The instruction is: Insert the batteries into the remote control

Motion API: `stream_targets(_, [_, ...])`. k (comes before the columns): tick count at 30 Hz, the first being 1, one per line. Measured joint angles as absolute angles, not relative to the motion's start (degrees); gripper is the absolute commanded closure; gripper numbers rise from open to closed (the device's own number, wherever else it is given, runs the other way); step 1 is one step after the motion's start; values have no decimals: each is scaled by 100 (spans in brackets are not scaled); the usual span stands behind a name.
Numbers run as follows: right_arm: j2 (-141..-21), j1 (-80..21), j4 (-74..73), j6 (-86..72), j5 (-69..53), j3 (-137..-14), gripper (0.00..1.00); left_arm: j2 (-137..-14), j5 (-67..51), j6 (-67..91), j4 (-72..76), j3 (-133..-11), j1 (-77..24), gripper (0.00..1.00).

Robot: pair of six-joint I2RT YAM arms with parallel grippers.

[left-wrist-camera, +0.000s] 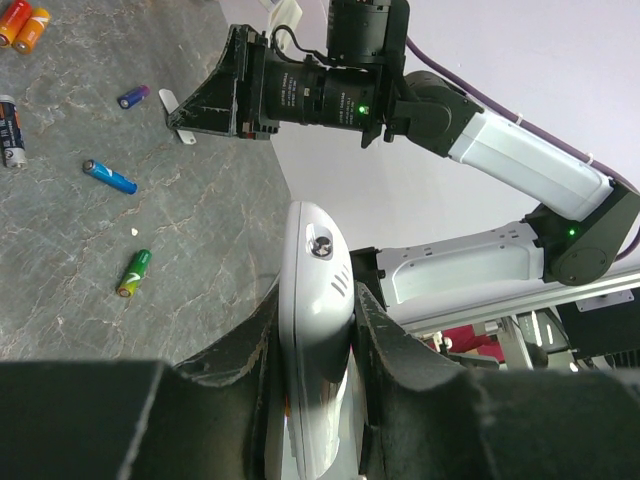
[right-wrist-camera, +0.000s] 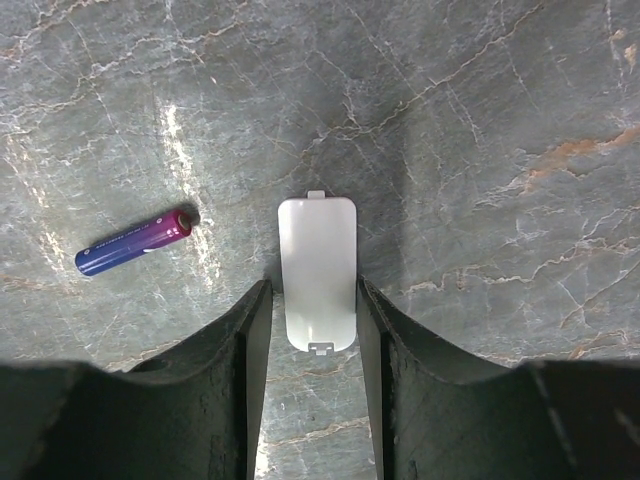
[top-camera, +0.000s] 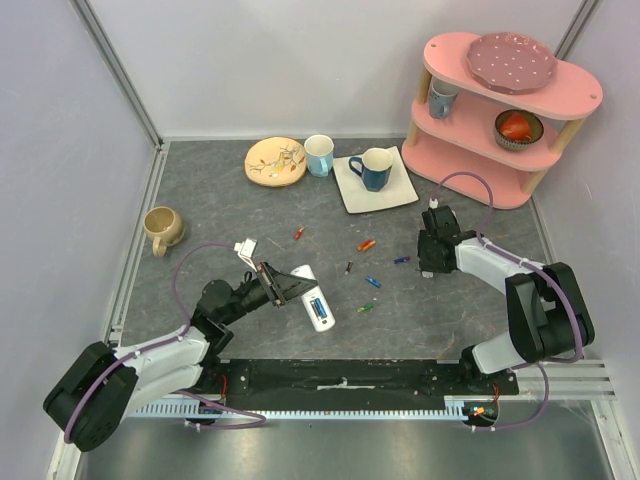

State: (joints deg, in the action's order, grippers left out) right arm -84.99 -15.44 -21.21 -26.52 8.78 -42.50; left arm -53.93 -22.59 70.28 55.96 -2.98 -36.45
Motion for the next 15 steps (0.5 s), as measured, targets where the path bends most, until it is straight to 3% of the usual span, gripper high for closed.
stream_targets(6, [-8512, -1535, -2097, -2650, 871, -4244, 55, -5524, -2265, 7028, 5699, -298, -3645, 98])
stream_targets(15, [-8552, -1514, -1997, -2639, 893, -4246, 67, -5594, -2270, 7030, 5763, -298, -3645, 98])
